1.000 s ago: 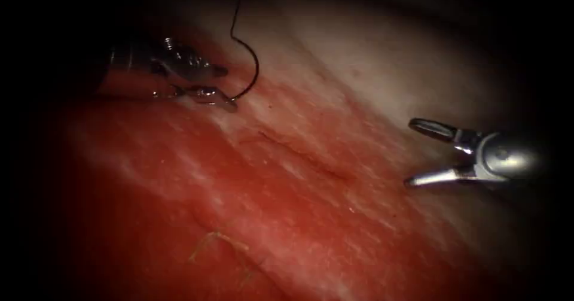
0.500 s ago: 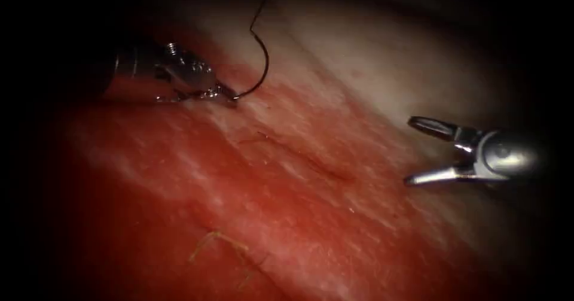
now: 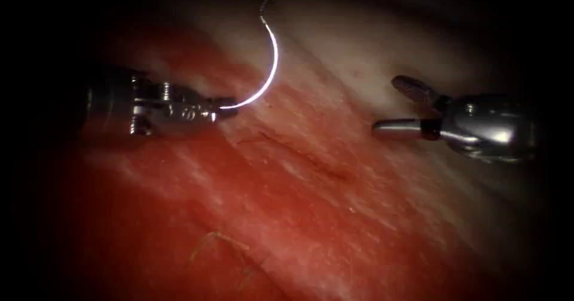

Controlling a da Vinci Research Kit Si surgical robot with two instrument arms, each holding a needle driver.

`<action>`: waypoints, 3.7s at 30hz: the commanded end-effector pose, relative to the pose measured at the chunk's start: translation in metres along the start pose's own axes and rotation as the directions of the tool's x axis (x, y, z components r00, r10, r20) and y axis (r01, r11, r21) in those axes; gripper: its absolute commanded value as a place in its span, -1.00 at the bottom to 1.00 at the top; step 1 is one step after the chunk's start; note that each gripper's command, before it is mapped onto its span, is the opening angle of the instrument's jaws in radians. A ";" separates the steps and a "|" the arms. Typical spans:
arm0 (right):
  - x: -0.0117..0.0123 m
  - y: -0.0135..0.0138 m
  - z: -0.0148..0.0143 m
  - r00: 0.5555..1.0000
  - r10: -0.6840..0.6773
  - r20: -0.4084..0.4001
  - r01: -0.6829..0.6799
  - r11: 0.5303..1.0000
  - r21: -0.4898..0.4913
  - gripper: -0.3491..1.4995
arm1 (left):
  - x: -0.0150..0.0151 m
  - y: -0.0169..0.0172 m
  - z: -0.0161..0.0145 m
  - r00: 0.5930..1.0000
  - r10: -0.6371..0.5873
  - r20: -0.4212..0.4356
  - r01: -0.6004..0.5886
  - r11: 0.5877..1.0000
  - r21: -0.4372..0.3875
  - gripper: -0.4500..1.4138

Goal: Wound Closure

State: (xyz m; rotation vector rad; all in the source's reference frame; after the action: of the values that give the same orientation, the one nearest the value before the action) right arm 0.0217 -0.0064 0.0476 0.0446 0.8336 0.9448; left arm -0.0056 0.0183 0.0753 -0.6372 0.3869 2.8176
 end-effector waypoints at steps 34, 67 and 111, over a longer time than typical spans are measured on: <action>0.0034 -0.0035 0.0142 0.989 0.087 0.119 -0.064 0.981 -0.181 0.29 | 0.0066 0.0030 -0.0010 0.983 0.104 0.151 -0.131 0.975 0.178 -1.00; 0.0026 -0.0029 0.0148 0.981 0.155 0.120 -0.129 0.972 -0.196 -1.00 | 0.0071 0.0021 -0.0020 0.980 0.107 -0.166 -0.097 0.993 0.065 0.33; 0.0040 0.0024 0.0072 0.821 -0.105 -0.561 0.408 0.795 0.448 -1.00 | 0.0080 -0.0042 -0.0010 0.467 -0.877 -0.115 0.558 0.393 -0.730 0.44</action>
State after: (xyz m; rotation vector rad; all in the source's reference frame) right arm 0.0249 0.0004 0.0506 0.1821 1.5508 0.4093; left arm -0.0106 0.0234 0.0694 -1.2769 -0.6723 1.7550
